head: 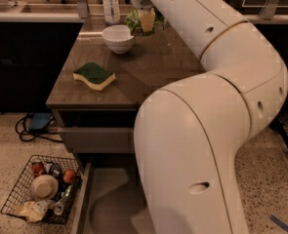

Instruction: Place green rice chip bag into white bowl

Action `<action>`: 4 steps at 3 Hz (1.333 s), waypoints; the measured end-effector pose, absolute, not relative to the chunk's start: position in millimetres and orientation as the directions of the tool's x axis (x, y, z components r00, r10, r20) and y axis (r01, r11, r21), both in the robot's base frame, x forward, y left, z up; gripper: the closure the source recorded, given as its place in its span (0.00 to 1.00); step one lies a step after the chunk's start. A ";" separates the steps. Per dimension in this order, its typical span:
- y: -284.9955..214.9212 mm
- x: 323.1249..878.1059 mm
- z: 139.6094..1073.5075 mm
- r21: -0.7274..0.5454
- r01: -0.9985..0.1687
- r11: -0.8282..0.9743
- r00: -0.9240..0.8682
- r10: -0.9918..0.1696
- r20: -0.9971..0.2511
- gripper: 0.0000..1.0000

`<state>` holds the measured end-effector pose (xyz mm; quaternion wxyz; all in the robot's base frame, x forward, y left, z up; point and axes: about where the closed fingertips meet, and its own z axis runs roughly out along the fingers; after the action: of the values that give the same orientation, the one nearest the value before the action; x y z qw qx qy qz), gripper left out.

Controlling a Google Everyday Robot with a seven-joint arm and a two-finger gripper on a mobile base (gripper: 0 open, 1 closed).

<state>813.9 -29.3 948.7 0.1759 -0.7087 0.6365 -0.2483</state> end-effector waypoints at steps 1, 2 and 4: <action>-20.9 829.9 949.1 -0.588 -0.799 -0.126 0.063 -0.990 0.126 1.00; -10.6 842.4 948.7 -0.597 -0.789 -0.143 0.070 -0.987 0.145 1.00; 12.9 859.0 936.0 -0.579 -0.792 -0.192 0.077 -0.973 0.217 1.00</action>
Offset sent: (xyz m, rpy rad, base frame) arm 0.0551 0.0312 0.0156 -0.0352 -0.0644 0.0195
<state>859.0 12.9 936.0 0.1577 -0.7165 0.6159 -0.2870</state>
